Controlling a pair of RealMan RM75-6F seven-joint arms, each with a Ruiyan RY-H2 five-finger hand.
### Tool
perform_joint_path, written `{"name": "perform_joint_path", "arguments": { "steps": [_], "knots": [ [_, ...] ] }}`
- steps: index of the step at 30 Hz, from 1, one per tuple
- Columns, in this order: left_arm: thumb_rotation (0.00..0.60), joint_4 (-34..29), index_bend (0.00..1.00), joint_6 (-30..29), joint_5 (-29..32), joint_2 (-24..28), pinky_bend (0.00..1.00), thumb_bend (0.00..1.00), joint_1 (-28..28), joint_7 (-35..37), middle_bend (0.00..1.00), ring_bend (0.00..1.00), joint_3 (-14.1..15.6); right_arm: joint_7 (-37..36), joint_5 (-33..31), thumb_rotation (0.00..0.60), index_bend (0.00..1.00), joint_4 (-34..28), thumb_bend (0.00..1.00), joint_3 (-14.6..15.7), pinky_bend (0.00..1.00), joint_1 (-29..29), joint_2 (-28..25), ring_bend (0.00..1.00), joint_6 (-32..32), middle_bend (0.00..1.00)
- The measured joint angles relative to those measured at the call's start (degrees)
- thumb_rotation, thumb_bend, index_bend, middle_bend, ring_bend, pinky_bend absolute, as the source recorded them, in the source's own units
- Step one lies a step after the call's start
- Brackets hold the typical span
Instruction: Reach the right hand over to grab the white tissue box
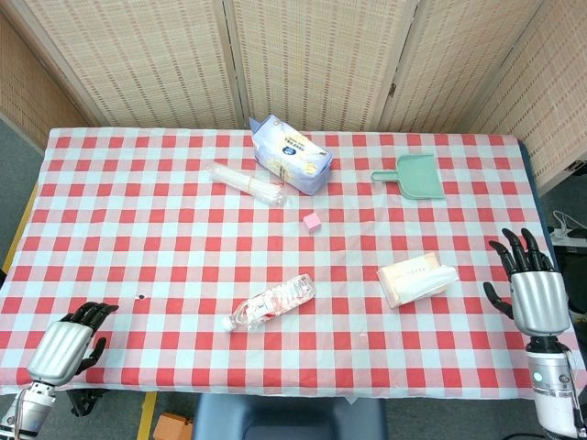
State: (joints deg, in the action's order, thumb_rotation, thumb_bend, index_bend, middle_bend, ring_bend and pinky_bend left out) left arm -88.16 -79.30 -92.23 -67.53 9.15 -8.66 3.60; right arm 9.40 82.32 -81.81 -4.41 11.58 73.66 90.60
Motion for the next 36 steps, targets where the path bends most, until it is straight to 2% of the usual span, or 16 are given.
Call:
{"name": "perform_joint_path", "arguments": {
  "steps": [8, 13, 20, 28, 36],
  "knots": [
    [0.600, -0.03, 0.21, 0.08, -0.14, -0.03, 0.45, 0.53, 0.01, -0.35, 0.23, 0.18, 0.06, 1.21, 0.09, 0.600, 0.22, -0.16, 0.20, 0.08, 0.31, 0.21, -0.35, 0.02, -3.99, 0.12],
    [0.600, -0.09, 0.21, 0.22, -0.03, -0.07, 0.45, 0.53, 0.03, -0.25, 0.23, 0.18, 0.05, 1.75, 0.85, 0.600, 0.22, 0.15, 0.20, 0.54, 0.35, 0.92, -0.36, 0.08, -6.49, 0.21],
    [0.600, -0.35, 0.21, -0.35, -0.42, 0.13, 0.45, 0.53, -0.21, -0.16, 0.23, 0.18, 0.17, 3.27, 1.09, 0.600, 0.22, 2.12, 0.20, 1.42, 0.38, 2.64, 0.96, 0.08, -11.90, 0.22],
    [0.600, -0.25, 0.21, -0.21, -0.14, 0.23, 0.45, 0.53, -0.16, 0.44, 0.23, 0.18, 0.01, 4.71, -0.05, 0.600, 0.22, 9.13, 0.20, 0.95, 0.42, 5.55, 5.71, 0.11, -17.20, 0.23],
    [0.600, -0.18, 0.21, -0.30, -0.17, 0.24, 0.45, 0.53, -0.19, 0.71, 0.23, 0.18, -0.02, -0.59, 0.92, 0.600, 0.30, 18.91, 0.20, 0.37, 0.48, 7.29, 10.92, 0.17, -18.18, 0.29]
  ]
}}
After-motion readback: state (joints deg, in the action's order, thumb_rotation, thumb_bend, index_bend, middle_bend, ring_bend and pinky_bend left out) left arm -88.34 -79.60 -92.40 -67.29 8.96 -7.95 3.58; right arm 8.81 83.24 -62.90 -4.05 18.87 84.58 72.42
